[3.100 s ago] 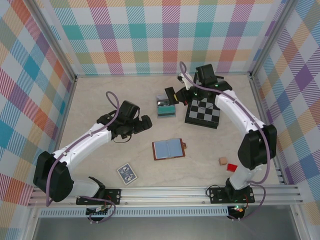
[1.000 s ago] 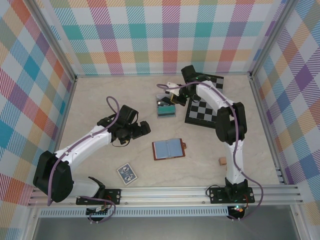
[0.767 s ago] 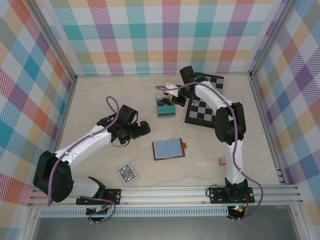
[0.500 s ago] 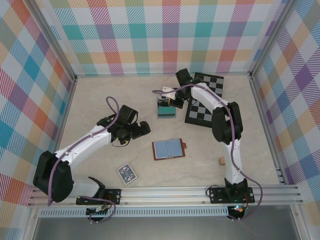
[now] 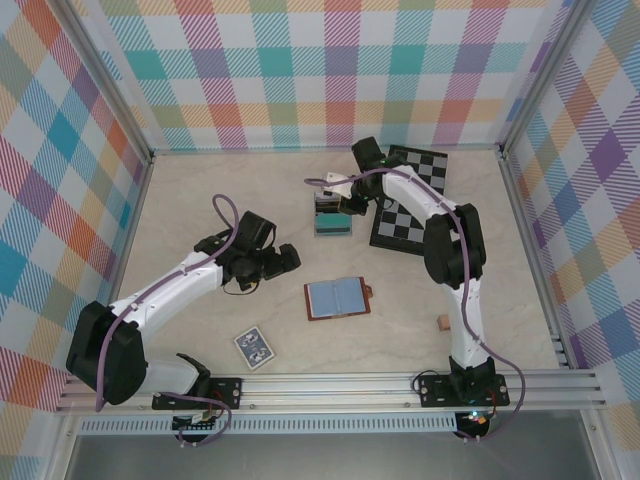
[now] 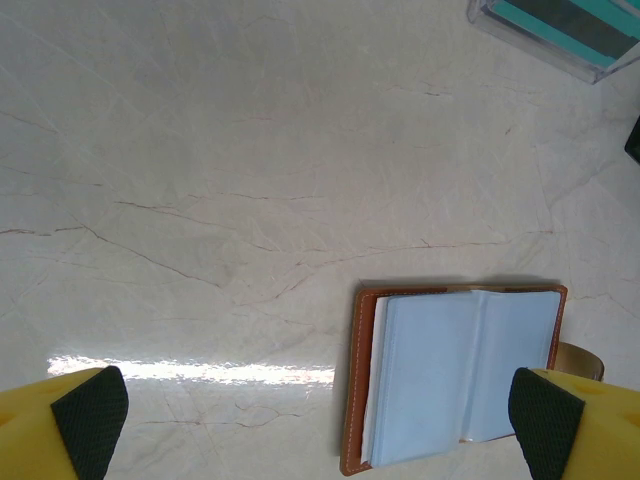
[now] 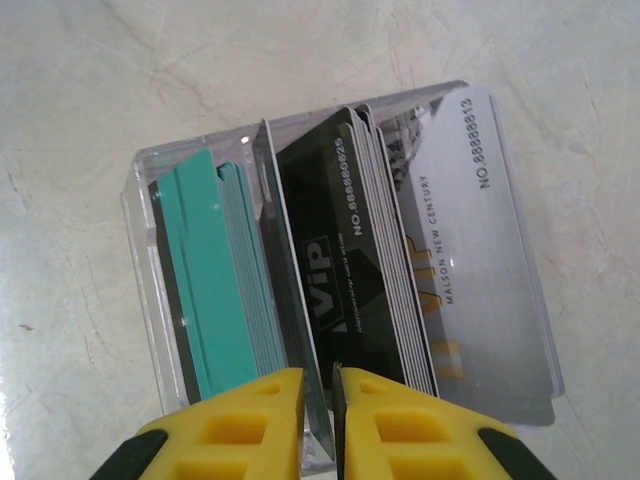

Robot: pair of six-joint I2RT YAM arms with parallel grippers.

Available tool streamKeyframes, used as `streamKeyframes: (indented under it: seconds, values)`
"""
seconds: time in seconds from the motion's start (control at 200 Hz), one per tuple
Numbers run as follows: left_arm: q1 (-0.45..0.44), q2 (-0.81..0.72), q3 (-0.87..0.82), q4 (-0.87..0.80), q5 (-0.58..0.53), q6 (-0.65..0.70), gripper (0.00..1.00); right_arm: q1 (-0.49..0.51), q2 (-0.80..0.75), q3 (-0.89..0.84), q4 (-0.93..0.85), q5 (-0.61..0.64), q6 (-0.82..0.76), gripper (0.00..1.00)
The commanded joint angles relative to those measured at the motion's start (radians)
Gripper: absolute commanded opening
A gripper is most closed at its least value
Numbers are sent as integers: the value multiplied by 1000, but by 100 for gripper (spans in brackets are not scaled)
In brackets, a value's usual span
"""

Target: Take the credit cards out of the card holder

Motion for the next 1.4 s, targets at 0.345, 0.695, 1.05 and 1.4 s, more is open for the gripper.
streamKeyframes:
  seconds: [0.345,0.695,1.05,1.4]
  values:
    - [13,0,-36,32,64,-18,100,-9,-149,34,-17,34,365,17]
    - [-50,40,-108,195,209,-134,82,-7,-548,-428,123,-30,869,22]
    - [-155,188,-101,285,223,-231,51,59,-749,-861,203,-144,1264,21]
    - [-203,317,-53,286,210,-262,37,137,-681,-954,226,-101,1341,22]
